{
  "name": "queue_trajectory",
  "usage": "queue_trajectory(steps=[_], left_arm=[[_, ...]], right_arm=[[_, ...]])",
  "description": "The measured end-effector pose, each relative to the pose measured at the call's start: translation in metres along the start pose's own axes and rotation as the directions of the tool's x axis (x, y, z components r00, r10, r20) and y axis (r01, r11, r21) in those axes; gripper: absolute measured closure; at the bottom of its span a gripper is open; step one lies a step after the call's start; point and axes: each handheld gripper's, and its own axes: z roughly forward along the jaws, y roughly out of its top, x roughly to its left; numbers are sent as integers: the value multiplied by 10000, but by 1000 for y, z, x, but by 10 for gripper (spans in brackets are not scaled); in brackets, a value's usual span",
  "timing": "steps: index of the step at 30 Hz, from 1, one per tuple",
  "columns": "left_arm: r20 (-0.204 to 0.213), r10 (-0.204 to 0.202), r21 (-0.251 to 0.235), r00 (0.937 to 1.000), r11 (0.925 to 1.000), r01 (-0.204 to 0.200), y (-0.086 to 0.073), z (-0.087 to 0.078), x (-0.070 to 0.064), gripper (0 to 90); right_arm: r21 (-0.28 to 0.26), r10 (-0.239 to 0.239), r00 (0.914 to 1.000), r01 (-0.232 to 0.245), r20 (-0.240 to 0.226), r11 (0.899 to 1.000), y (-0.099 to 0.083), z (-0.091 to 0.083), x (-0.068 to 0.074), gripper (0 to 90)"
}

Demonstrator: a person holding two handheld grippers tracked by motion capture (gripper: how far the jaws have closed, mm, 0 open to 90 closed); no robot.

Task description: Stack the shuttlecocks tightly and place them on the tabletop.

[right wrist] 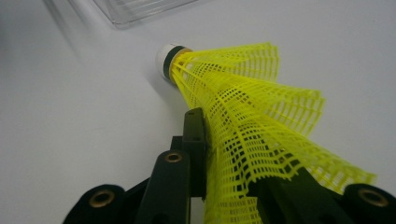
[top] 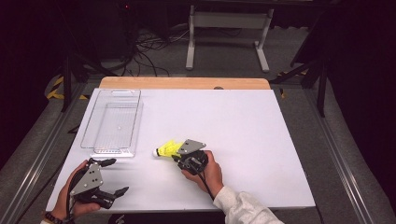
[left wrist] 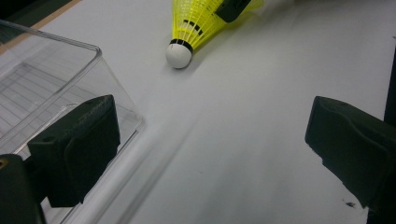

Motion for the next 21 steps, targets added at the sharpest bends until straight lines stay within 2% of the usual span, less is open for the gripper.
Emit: queue_trajectory(steps=[21], left_arm=[[-12, -15, -12, 10000, 10000, 15, 0, 0, 0, 40]], right_arm=[[-143, -176, 9998, 175, -56, 9997, 0, -4, 1, 840]])
